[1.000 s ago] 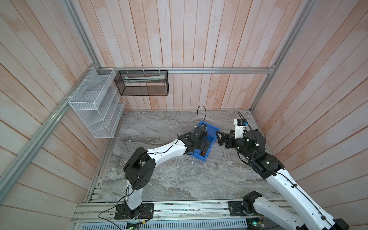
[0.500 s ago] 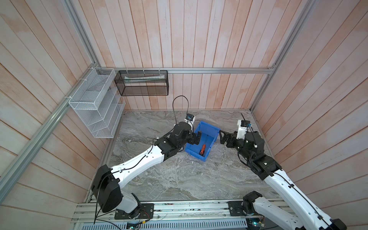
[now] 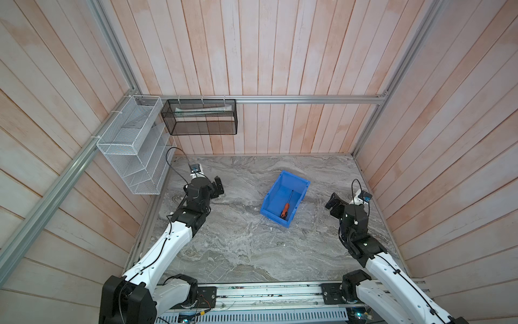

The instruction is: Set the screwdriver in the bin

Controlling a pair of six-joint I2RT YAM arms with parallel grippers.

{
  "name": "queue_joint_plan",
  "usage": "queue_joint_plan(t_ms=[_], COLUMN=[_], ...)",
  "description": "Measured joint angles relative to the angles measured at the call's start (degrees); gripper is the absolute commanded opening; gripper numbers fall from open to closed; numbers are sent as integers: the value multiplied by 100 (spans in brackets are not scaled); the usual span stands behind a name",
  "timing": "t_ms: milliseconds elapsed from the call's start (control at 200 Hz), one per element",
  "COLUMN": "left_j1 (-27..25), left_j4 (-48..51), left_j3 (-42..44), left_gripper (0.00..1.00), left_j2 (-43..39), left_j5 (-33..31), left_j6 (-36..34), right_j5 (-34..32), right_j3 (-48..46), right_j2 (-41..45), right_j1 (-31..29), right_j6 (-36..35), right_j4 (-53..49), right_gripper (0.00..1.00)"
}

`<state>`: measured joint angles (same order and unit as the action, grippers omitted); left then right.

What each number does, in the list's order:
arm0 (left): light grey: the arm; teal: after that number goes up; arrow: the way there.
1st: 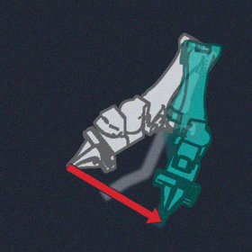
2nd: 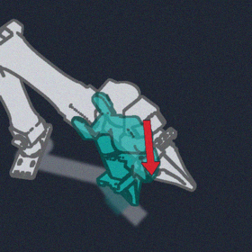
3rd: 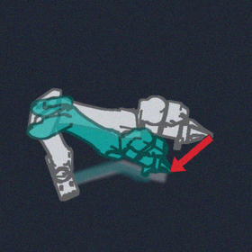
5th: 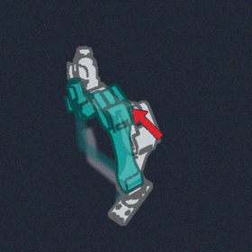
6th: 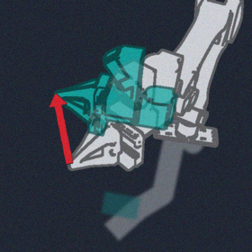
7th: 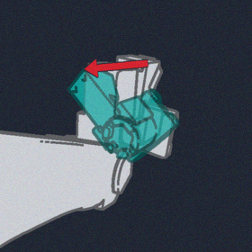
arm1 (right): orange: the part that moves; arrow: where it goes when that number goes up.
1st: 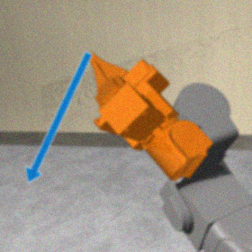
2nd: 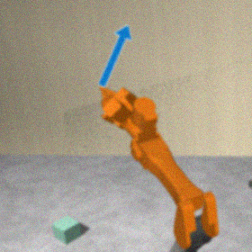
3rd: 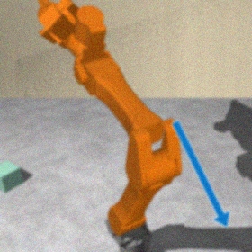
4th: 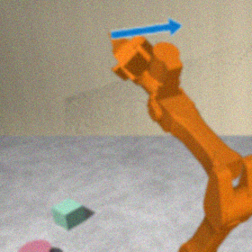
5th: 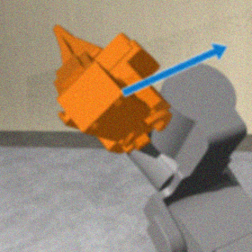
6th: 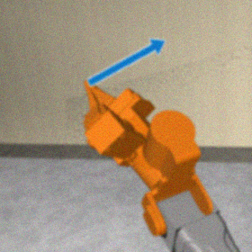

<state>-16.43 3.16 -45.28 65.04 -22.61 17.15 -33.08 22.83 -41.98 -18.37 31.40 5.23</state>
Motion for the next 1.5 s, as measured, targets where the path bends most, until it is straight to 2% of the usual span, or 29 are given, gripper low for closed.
queue_joint_plan(t_ms=[120,225,315,440,595,755,890,1045,1170,1325,1500], left_j1=[144,260,507,745,883,903,903,909,907,684,737], left_j4=[-848,-1698,-2503,-3602,-4406,-4778,-5018,-5993,-6985,-7329,-7460], left_j3=[1056,1832,2312,2787,2924,2894,2905,3342,3552,3456,3414], left_gripper=[100,100,100,100,100,100,100,100,100,100,100], left_j2=[-83,-52,33,413,1060,1180,1176,1154,1799,2083,2068], left_j5=[-837,-1473,-1731,-1908,-1808,-1674,-1591,-1497,-1340,-901,-546], left_j6=[-103,-221,-221,-243,-299,-376,-457,-710,-1088,-1615,-1784], right_j5=[-828,-1453,-1823,-2138,-2363,-2339,-2197,-2013,-1899,-1847,-1910], right_j3=[-1014,-1360,-1362,-1355,-1355,-1355,-1388,-1513,-1668,-1757,-1759], right_j2=[188,90,-299,-1298,-2455,-3167,-3484,-3595,-3700,-4151,-5062], right_j1=[0,7,9,9,7,2,2,2,2,2,-195], right_j6=[-162,-372,-507,-831,-1405,-1906,-2315,-2693,-2973,-3309,-3864], right_j4=[968,1582,2208,3051,4052,5121,5930,6671,7163,8026,8526], right_gripper=[98,98,99,98,98,98,98,98,98,98,98])
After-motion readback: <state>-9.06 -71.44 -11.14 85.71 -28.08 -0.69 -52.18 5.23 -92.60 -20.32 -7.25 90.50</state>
